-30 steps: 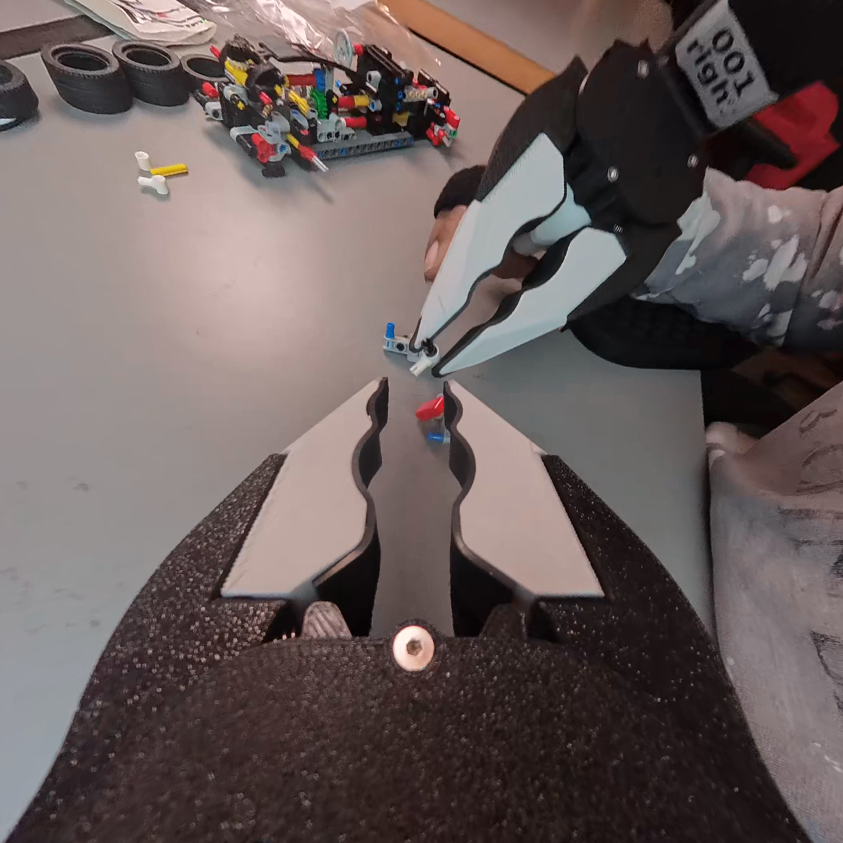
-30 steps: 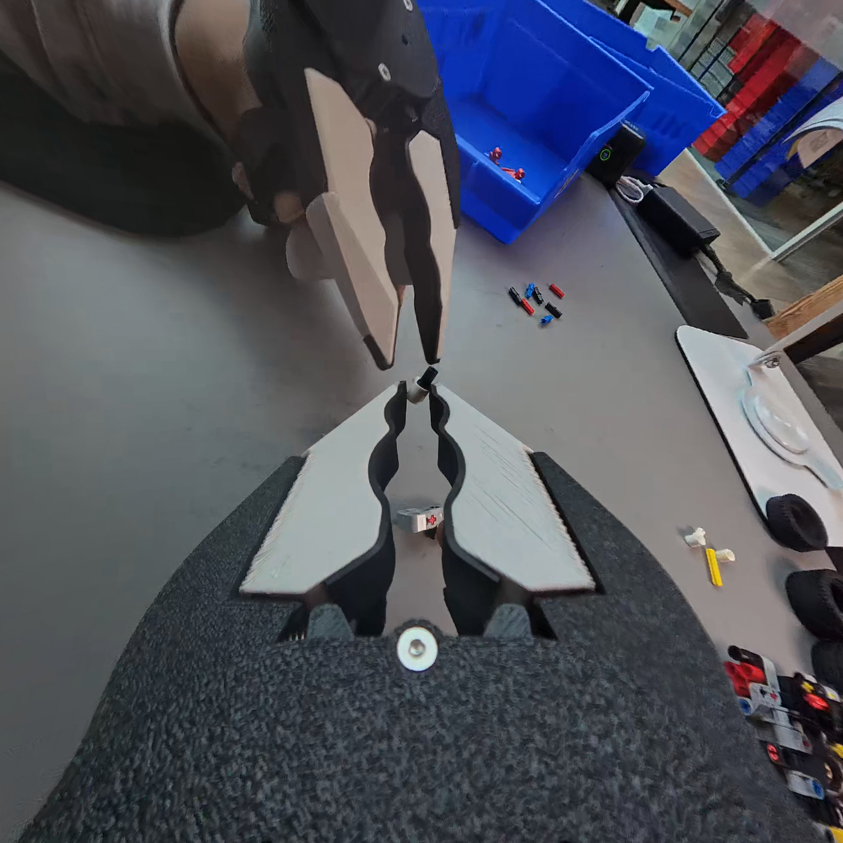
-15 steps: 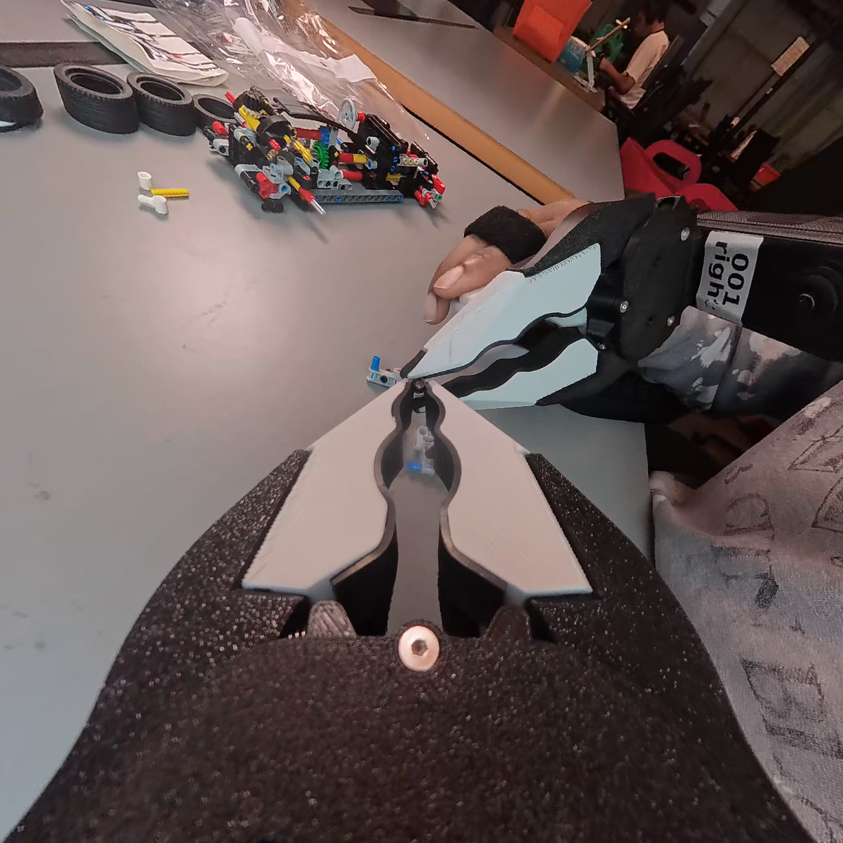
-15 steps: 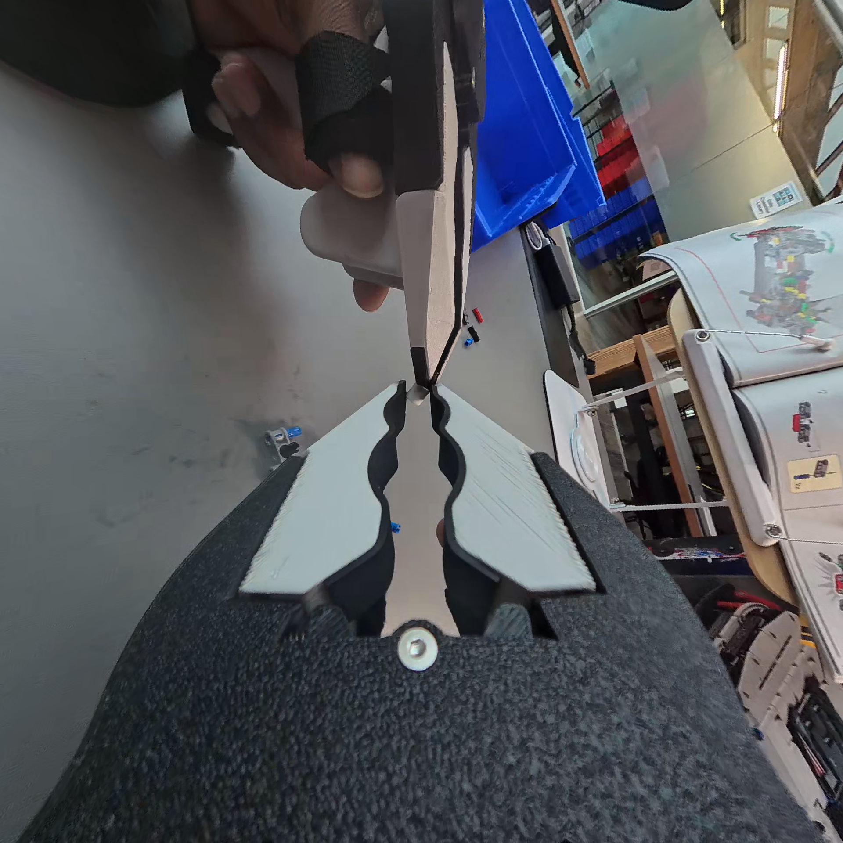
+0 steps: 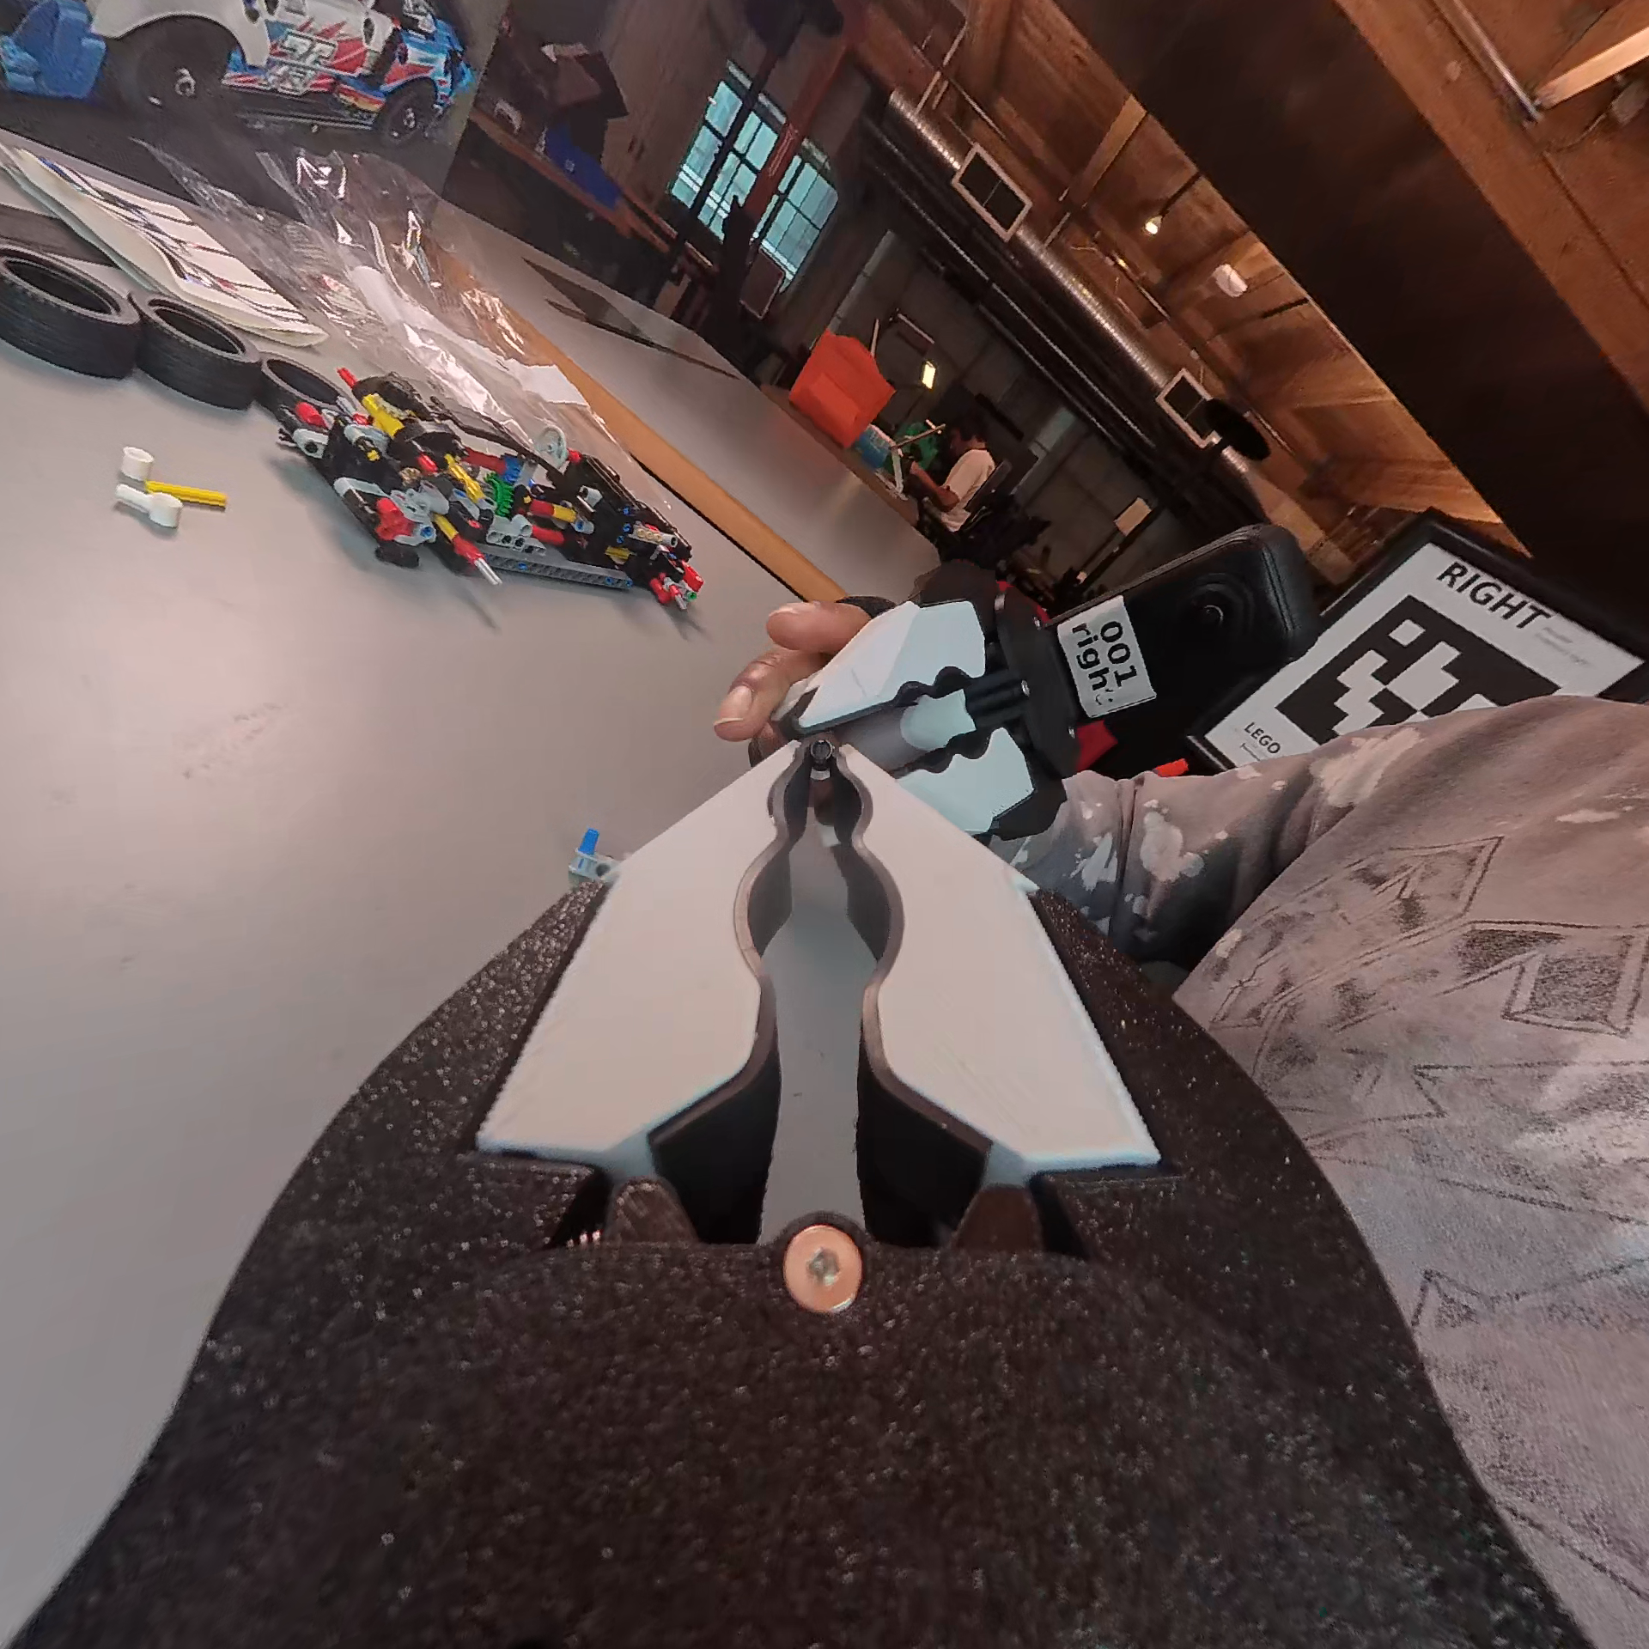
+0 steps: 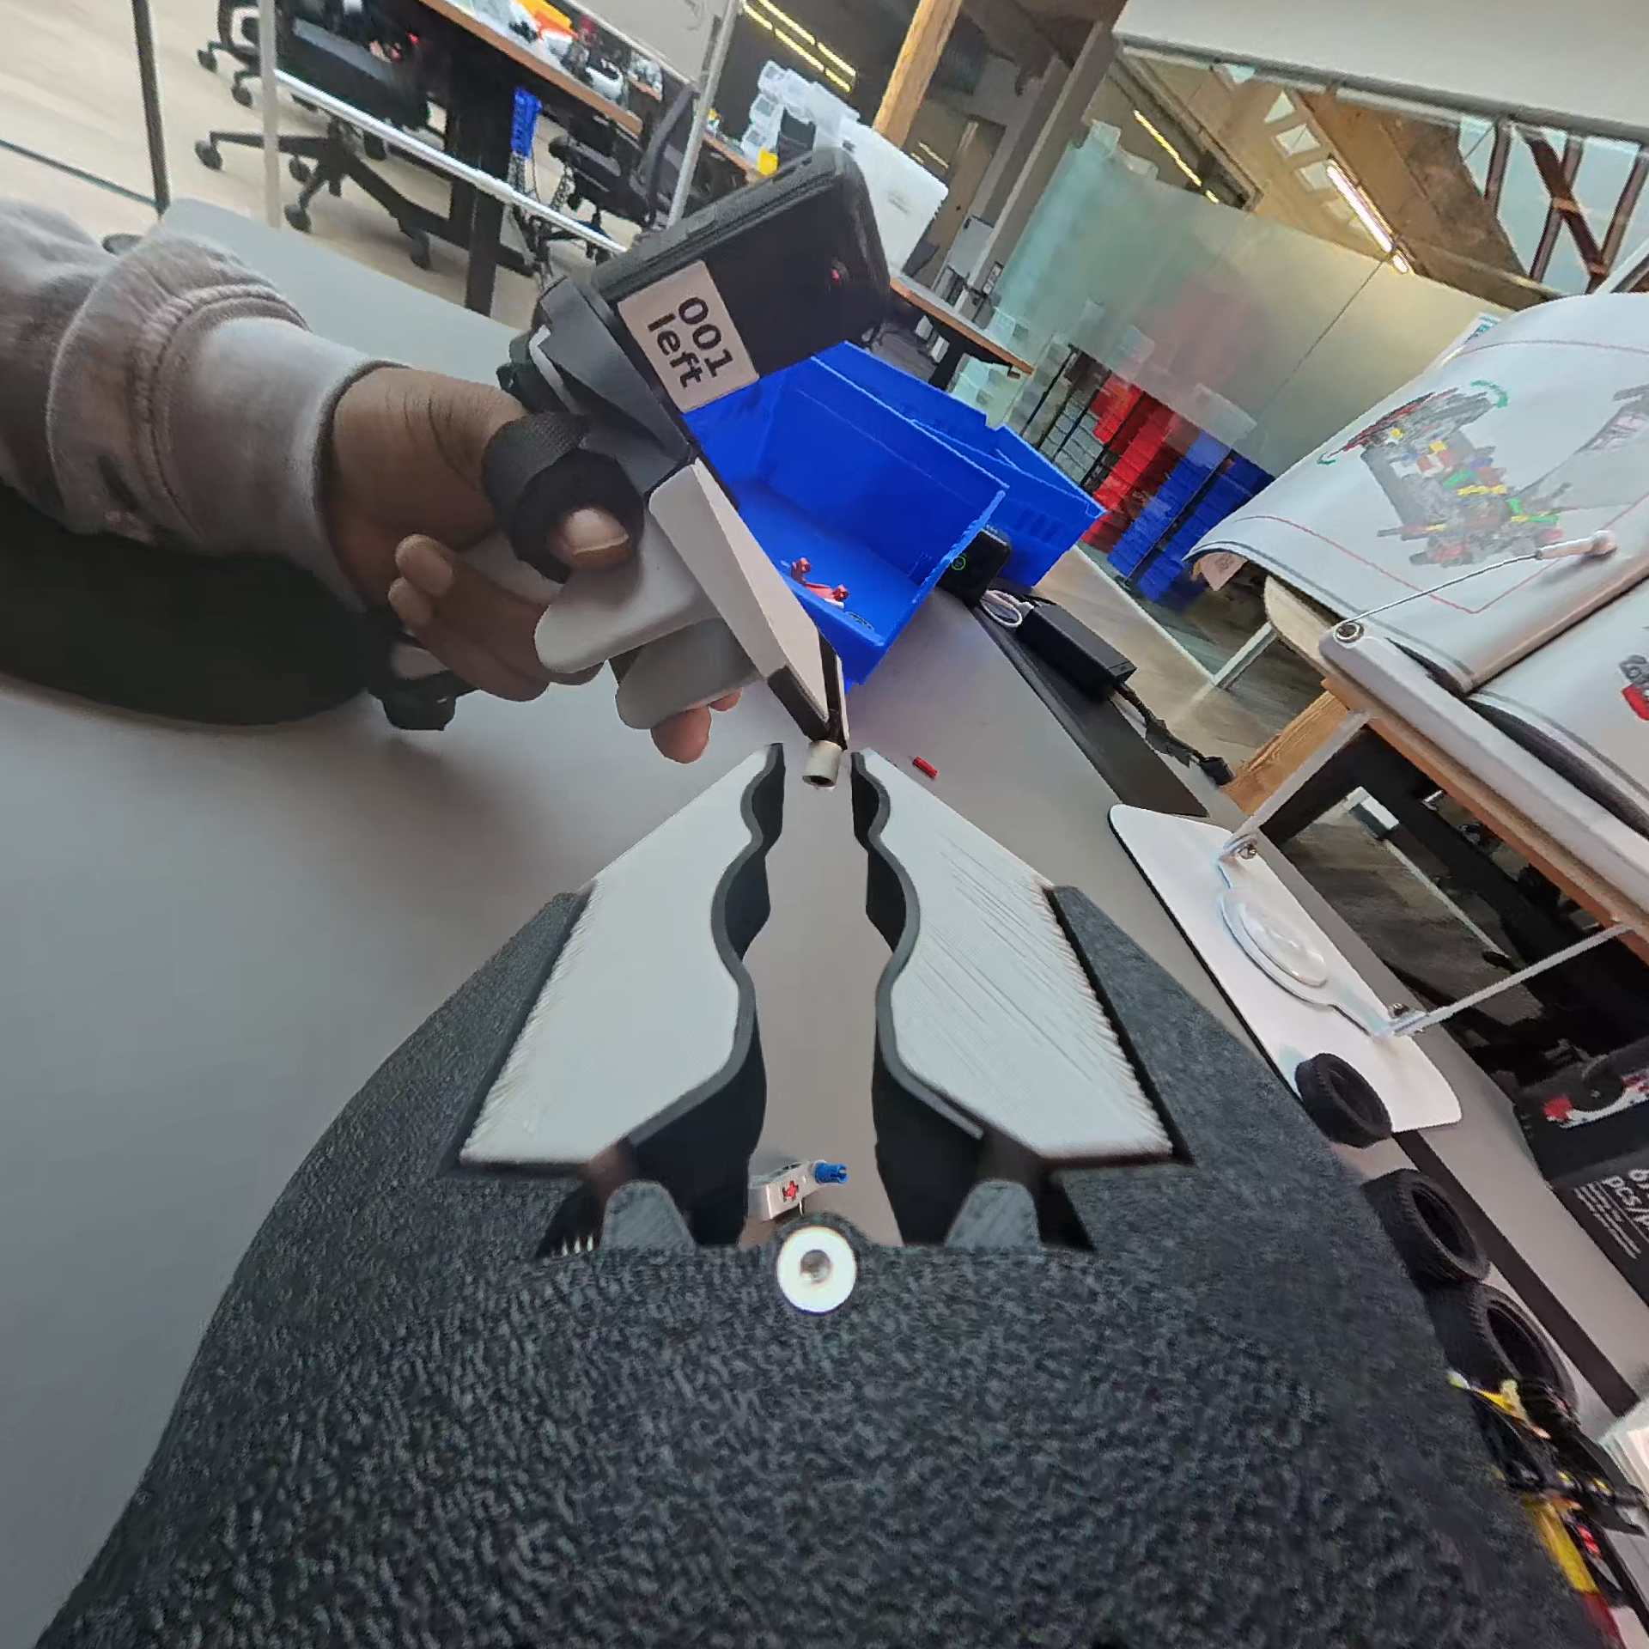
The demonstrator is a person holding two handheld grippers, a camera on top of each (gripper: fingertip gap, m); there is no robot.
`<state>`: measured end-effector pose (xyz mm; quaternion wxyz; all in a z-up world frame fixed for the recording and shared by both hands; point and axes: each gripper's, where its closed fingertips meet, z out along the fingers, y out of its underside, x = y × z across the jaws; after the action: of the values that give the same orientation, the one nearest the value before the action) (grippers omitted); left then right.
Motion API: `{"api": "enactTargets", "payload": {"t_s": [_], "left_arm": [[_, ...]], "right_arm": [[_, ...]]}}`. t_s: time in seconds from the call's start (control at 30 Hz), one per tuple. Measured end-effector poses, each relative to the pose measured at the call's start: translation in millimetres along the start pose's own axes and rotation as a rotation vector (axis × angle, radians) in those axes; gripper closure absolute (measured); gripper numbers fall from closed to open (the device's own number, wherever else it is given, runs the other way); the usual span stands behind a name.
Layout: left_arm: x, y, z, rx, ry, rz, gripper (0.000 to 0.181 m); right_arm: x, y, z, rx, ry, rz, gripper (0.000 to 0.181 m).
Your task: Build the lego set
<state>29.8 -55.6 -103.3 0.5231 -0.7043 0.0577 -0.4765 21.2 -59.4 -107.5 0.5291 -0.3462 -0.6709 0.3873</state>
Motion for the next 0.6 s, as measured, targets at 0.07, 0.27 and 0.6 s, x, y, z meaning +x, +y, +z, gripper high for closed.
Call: {"api": "enactTargets", "payload": {"t_s": [0.07,0.27,0.6], "left_arm": [[1.1,-0.4,0.4,0.009,0.014,-0.021,0.179],[4.6,-4.2,-0.1,0.042,0.067,-0.092,0.179],[3.9,1.8,0.8,-0.001,0.058,-0.077,0.18]], "right_arm": [[1.0,-1.4,-0.7,0.01,0.003,0.006,0.175],[3.8,-7.2,-2.1,0.041,0.031,-0.004,0.177],[0.6,-3.9,-4.0,0.0,0.005,-0.073,0.177]]}}
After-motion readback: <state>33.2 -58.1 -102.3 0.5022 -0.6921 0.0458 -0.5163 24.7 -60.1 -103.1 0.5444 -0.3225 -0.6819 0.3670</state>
